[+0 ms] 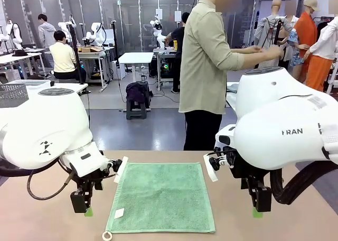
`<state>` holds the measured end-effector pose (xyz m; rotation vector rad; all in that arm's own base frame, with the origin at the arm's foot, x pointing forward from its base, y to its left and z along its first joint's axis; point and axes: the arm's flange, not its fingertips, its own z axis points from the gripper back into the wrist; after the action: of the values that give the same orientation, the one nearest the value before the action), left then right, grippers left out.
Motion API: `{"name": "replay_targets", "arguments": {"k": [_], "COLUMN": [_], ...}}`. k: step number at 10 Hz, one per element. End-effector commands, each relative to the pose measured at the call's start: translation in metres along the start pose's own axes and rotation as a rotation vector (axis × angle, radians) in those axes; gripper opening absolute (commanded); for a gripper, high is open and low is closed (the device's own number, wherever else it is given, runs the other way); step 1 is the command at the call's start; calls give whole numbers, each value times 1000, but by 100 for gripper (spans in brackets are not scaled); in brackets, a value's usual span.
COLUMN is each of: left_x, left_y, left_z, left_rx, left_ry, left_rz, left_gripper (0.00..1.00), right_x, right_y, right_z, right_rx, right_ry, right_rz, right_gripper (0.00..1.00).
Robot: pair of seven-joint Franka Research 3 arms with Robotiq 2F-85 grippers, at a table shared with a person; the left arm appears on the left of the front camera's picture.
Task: Fold the towels and place them in the basket.
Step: When a person lays out a Towel with hook on the table, fold it in half twice.
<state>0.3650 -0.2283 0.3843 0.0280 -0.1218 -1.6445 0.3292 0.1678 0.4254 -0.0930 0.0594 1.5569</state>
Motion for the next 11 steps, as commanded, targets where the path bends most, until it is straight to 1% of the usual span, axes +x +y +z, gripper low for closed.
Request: {"name": "replay_targets", "arguments": {"k": [1, 6, 8, 9, 10, 11], "left_x": [1, 0, 17, 24, 29, 36], "left_y": [1, 0, 4, 4, 1, -3], "left_z": [1, 0, -11, -18, -26, -35], "left_rx": [15, 1, 44, 41, 27, 22], "left_ry": [-7, -1, 12, -8, 1, 10], "left_rz": [-1, 0, 1, 18, 4, 12], "left_gripper": [100, 100, 100, 100, 100, 100], "right_x": [0, 0, 13, 19, 26, 35], "right_y": [0, 0, -7, -4, 0, 3], "right_z": [0, 0, -12, -17, -23, -30], "right_rx": [0, 0, -35, -78, -98, -131], "right_ry": [1, 0, -79, -82, -87, -86], "right_rz": [-6, 0, 5, 37, 46, 20], "right_gripper": [100, 100, 100, 100, 100, 100]}}
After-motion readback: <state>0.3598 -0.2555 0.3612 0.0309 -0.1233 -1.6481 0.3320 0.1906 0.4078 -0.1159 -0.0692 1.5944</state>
